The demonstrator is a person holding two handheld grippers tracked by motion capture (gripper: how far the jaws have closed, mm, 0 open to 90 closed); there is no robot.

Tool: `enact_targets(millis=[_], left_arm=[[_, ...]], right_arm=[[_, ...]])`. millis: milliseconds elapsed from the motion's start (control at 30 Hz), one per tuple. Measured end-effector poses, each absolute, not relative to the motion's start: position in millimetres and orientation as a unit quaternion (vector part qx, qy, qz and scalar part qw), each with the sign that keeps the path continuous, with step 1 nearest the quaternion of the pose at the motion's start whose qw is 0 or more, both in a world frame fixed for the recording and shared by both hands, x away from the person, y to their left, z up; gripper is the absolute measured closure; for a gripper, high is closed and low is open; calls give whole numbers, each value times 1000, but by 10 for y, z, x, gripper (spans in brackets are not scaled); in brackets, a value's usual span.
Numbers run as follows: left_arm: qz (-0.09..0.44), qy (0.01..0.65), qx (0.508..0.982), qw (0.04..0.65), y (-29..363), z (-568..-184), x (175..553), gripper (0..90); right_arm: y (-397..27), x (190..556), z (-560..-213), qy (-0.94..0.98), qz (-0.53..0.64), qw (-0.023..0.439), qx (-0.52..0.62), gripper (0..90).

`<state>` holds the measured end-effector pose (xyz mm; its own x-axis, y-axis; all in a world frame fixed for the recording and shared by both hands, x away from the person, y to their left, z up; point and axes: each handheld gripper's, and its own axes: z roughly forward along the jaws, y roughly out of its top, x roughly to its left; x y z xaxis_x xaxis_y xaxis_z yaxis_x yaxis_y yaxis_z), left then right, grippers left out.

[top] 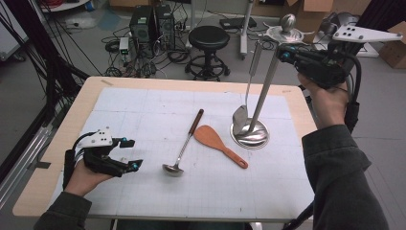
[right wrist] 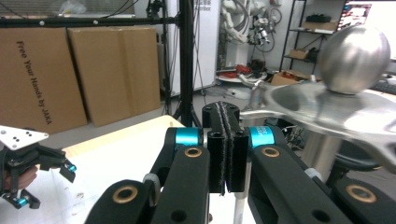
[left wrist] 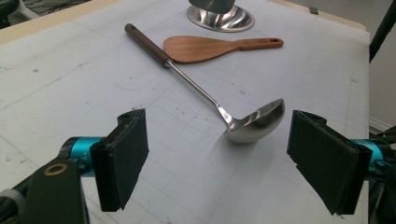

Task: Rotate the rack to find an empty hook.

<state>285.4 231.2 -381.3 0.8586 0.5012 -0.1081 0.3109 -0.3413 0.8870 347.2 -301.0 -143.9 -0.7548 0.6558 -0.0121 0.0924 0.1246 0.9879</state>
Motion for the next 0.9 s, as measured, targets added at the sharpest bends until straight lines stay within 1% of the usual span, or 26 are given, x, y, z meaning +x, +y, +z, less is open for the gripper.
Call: enact_targets(millis=[167, 900], left_arm=[[91, 249, 815, 515, 2306, -3817, 2855, 211], [91, 248, 815, 516, 2304, -3818, 2858, 210]], right_arm=[[-3045, 3481, -1444, 709, 606, 234, 274, 897], [-2963, 3518, -1454, 708, 607, 235, 275, 897]])
